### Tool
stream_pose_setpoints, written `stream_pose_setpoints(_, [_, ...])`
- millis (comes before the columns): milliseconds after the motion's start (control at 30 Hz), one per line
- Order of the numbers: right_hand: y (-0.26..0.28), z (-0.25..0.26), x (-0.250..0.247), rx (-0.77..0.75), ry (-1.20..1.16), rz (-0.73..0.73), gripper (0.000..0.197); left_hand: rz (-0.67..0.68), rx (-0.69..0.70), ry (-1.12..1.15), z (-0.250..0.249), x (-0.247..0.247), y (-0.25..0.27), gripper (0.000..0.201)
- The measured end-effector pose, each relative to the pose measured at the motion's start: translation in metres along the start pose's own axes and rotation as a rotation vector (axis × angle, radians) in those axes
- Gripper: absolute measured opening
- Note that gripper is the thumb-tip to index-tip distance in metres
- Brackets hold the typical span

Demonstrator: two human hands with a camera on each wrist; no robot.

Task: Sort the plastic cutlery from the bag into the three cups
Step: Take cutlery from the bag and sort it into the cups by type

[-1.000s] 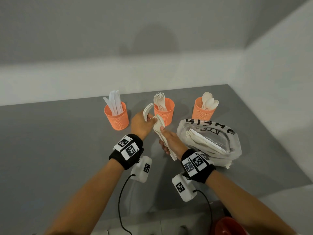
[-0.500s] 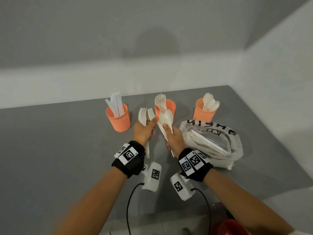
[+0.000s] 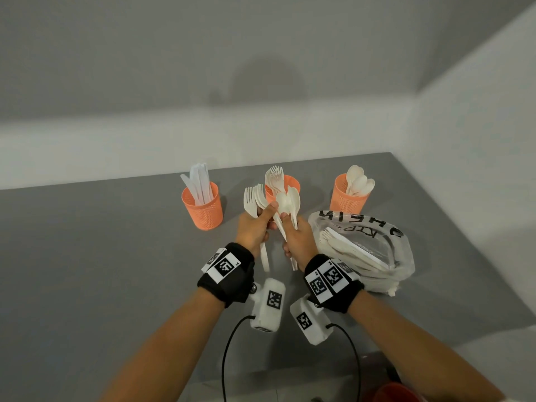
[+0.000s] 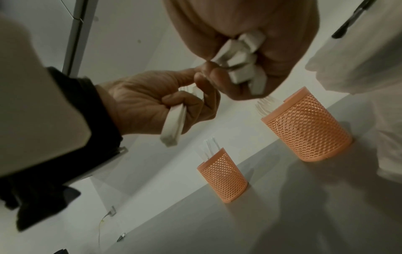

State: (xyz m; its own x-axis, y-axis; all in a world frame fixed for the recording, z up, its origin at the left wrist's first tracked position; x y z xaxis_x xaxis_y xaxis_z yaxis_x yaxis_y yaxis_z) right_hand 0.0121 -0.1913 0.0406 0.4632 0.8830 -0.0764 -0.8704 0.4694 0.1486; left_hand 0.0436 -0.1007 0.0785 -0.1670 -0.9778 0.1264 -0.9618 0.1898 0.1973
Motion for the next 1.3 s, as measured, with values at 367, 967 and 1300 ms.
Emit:
stream_pose_setpoints(367, [-0.007,0.003,-0.009,-0.168,0.12,-0.046,0.038,-0.091,0.008,0.011,-0.007,0.018,-0.006,0.023])
stream_pose_setpoints(967, [-0.091,0.098,-0.149,-0.095,-0.033,-0.12,0.03,-0.053,0.217,-0.101,-0.04,0.03,-0.084,0.03])
stream_pose_setpoints(1300, [-0.168,0.112,-0.157,-0.248,-0.27,-0.305,0.041,-0.256,0.37,0.049,-0.064,0.047,-0.149,0.008])
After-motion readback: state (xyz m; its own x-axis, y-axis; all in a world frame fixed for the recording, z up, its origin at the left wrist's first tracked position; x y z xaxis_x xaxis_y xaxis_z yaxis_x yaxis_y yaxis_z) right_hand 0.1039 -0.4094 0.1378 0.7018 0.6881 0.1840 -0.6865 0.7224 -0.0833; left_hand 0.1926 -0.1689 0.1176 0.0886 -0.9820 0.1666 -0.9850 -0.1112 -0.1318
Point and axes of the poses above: each hand's wrist, its own y-axis away from the middle knuckle, its own x-axis out of the palm, z = x × y, the point moved 1 cm from there along -y, towards the middle knuckle, and after that the axes turned 2 degrees about -z, right-handed, at the moved point
